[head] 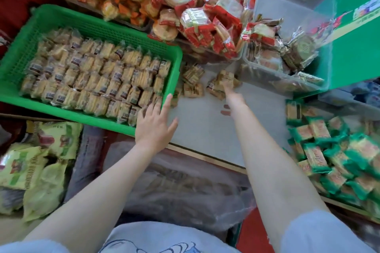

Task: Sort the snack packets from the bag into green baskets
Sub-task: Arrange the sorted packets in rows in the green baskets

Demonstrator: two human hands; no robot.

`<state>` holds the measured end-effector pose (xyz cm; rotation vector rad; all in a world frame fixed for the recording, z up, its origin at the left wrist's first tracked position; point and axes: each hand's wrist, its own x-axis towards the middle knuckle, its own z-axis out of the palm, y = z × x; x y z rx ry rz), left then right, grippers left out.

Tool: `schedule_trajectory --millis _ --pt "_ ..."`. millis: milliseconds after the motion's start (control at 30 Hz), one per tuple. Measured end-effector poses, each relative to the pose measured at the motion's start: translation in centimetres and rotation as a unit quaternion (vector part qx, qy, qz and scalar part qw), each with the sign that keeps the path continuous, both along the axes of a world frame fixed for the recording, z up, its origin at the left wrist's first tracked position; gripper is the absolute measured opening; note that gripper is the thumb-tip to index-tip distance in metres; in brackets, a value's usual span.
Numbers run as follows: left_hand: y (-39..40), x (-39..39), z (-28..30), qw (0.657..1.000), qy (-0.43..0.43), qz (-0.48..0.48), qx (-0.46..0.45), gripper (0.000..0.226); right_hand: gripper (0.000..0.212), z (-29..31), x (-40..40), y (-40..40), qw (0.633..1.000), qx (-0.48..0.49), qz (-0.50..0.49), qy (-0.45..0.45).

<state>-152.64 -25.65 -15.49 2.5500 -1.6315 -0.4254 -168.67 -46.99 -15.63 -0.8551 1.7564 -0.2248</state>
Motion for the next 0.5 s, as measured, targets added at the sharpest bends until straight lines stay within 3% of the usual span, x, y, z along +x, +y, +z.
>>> schedule_trajectory --millis 100,233,367,500 --pt "-0.3 0.6 -0.2 1.0 -0.005 -0.01 0.003 0.073 0.081 -1.3 0.6 0.5 0.995 0.052 -0.024 -0.077" --pt "-0.9 1.2 -0.3 1.0 -0.003 -0.012 0.007 0.073 0.074 -2.9 0.3 1.0 0.984 0.037 -0.064 -0.163" --pt "-1.0 1.1 -0.2 1.0 0.0 -0.012 0.002 0.072 0.092 -3.5 0.6 0.7 0.988 -0.001 -0.017 -0.151" --pt "-1.1 1.2 -0.3 1.0 0.001 -0.009 0.006 0.072 0.093 -4.1 0.7 0.4 0.992 -0.061 0.025 -0.109"
